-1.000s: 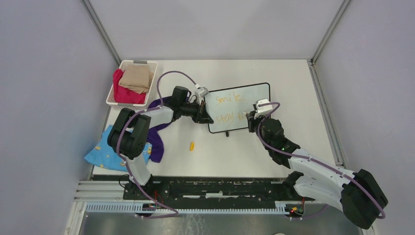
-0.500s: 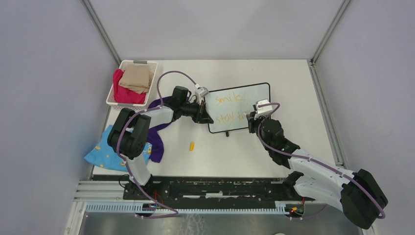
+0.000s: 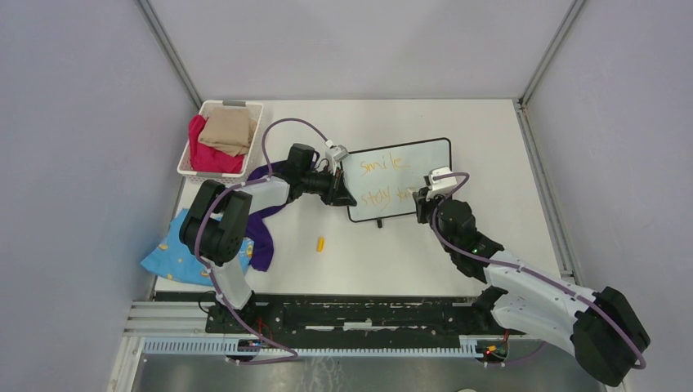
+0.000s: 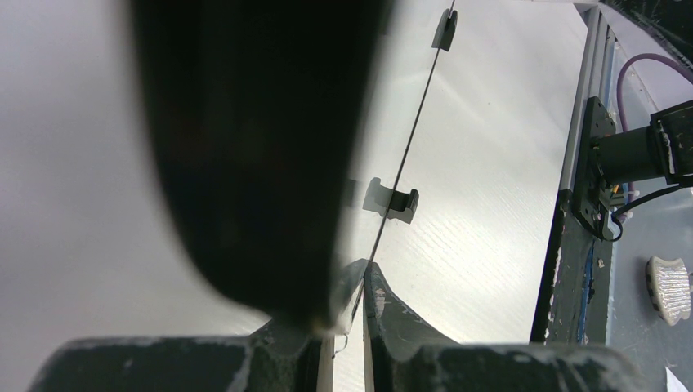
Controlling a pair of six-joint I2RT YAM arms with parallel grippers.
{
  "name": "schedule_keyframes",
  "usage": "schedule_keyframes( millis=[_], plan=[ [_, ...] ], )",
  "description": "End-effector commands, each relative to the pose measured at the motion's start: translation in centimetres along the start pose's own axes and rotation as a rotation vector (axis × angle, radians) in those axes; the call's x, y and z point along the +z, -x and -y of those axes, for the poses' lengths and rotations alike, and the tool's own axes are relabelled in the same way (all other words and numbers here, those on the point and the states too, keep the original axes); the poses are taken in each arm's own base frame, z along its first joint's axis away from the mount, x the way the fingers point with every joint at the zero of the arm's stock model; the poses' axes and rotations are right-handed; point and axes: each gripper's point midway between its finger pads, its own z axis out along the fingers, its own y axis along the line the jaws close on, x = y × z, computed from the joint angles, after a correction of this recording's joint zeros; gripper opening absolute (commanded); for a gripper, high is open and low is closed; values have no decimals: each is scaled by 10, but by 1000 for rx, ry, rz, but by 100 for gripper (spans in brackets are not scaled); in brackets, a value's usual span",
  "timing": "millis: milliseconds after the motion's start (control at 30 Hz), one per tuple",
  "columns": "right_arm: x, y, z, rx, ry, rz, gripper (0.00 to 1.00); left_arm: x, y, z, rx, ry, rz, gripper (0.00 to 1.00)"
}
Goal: Write a sentence on the whiteboard
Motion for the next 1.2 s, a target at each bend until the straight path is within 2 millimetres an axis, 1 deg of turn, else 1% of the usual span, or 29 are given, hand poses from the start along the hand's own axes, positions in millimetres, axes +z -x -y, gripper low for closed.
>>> schedule_keyframes(
  millis=[0, 100, 167, 233, 300, 433, 567, 767, 900, 1167],
  plan=[
    [-7, 36, 0, 57, 5, 99, 0, 8, -79, -22, -80, 133, -230, 2],
    [-15, 51, 5, 64, -11, 132, 0, 8, -78, -22, -80, 133, -230, 2],
    [-19, 53, 11, 63, -35, 140, 0, 8, -78, -22, -80, 133, -230, 2],
    [-23, 52, 19, 63, -64, 146, 0, 8, -78, -22, -81, 132, -230, 2],
    [-28, 46, 29, 64, -108, 142, 0, 8, -78, -22, -80, 134, -229, 2],
    [-38, 24, 52, 92, -215, 117, 0, 8, -78, -22, -80, 134, -230, 2],
    [-45, 5, 66, 125, -272, 101, 0, 8, -78, -22, -80, 134, -229, 2],
    [-44, -10, 67, 171, -265, 84, 0, 8, -78, -22, -79, 134, -229, 2],
    [-41, -4, 60, 230, -225, 116, 0, 8, -79, -22, -82, 133, -231, 2],
    [-35, -2, 60, 264, -226, 110, 0, 8, -79, -22, -84, 135, -232, 2]
  ],
)
